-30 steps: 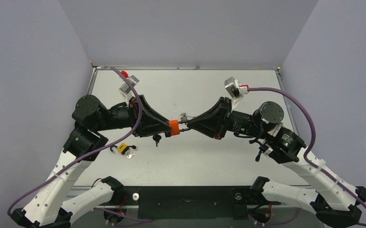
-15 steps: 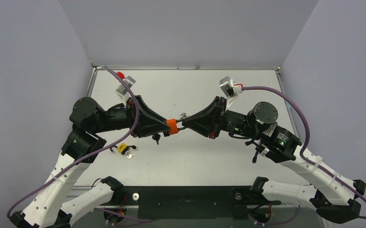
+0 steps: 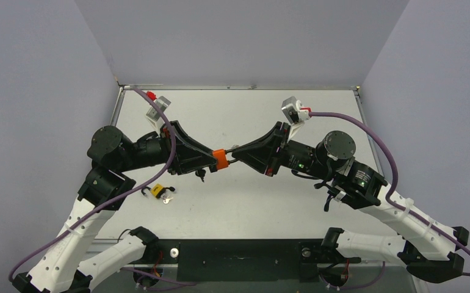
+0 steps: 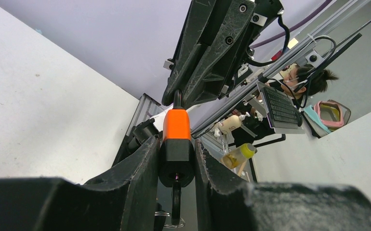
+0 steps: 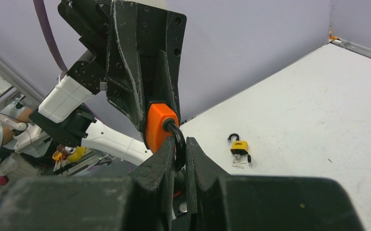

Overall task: Lock with the key
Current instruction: Lock the lock.

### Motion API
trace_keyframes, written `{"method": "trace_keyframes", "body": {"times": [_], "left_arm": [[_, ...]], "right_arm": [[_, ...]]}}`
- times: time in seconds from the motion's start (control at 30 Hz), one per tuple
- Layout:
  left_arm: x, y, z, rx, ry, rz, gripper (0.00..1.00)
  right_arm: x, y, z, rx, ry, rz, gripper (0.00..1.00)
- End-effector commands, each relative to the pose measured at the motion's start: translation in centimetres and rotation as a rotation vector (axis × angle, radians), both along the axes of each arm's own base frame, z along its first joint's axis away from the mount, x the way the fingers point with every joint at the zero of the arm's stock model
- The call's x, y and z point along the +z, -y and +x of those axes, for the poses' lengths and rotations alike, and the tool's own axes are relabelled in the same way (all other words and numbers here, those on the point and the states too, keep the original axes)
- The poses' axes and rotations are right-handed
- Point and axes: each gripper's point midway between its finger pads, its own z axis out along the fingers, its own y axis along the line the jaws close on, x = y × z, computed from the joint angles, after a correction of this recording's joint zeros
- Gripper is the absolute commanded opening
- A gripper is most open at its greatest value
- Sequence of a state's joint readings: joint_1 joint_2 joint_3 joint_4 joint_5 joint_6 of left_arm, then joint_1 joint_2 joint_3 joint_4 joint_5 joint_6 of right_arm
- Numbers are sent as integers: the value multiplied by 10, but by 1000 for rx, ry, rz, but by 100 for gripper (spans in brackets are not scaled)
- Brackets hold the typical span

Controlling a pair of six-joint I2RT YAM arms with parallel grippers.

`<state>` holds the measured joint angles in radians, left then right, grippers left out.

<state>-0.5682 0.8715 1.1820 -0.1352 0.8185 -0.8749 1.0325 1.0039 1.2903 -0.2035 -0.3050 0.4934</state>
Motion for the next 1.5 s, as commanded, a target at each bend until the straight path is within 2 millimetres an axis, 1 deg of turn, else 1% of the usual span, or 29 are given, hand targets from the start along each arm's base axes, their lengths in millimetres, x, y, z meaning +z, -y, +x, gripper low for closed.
{"method": "trace_keyframes", "body": {"times": [0.0, 0.1, 0.33, 0.47, 0.63, 0.7, 0.73, 0.77, 0.8, 0.83, 0.87, 0.9, 1.0, 1.13, 1.17, 1.2, 1.23, 1.27, 1.3, 1.33, 1.37, 1.47], "left_arm": [[28, 11, 28, 80, 49, -87, 0], [32, 12, 32, 88, 56, -97, 0], [42, 14, 39, 106, 59, -108, 0], [43, 15, 40, 102, 59, -108, 0], [31, 17, 43, 99, 42, -90, 0], [29, 18, 42, 95, 40, -88, 0], [29, 17, 41, 93, 44, -90, 0], [29, 17, 40, 90, 46, -88, 0], [29, 17, 40, 89, 49, -88, 0], [28, 17, 39, 89, 51, -86, 0], [27, 17, 39, 88, 50, -85, 0], [27, 17, 39, 89, 52, -84, 0], [25, 17, 39, 87, 51, -82, 0], [23, 17, 40, 88, 46, -79, 0], [22, 17, 40, 88, 44, -78, 0], [21, 17, 39, 89, 44, -78, 0], [20, 17, 39, 91, 42, -76, 0], [20, 16, 39, 93, 42, -75, 0], [18, 16, 40, 97, 39, -72, 0], [18, 16, 41, 101, 42, -69, 0], [15, 16, 41, 104, 35, -62, 0], [14, 16, 43, 112, 41, -55, 0]], "right_arm": [[-41, -40, -32, 176, -49, -121, 0], [-46, -45, -40, 197, -45, -143, 0], [-62, -51, -48, 198, -44, -205, 0], [-65, -47, -43, 160, -43, -211, 0], [-59, -31, -26, 69, -33, -194, 0], [-56, -26, -20, 49, -32, -183, 5], [-53, -22, -17, 38, -32, -176, 13], [-52, -21, -16, 34, -32, -173, 17], [-50, -19, -14, 27, -29, -168, 25], [-48, -18, -13, 22, -28, -163, 29], [-46, -17, -11, 9, -28, -160, 35], [-44, -15, -10, 0, -27, -158, 38], [-41, -11, -3, -44, -27, -155, 40], [-35, -2, 9, -126, -31, -135, 36], [-33, 1, 12, -147, -31, -126, 32], [-31, 3, 13, -156, -33, -116, 30], [-28, 6, 15, -170, -33, -106, 24], [-28, 7, 18, -180, -38, -99, 20], [-26, 10, 19, -186, -39, -90, 11], [-26, 11, 20, -191, -41, -84, 7], [-25, 13, 20, -188, -42, -79, 0], [-25, 17, 20, -185, -44, -77, 0]]}}
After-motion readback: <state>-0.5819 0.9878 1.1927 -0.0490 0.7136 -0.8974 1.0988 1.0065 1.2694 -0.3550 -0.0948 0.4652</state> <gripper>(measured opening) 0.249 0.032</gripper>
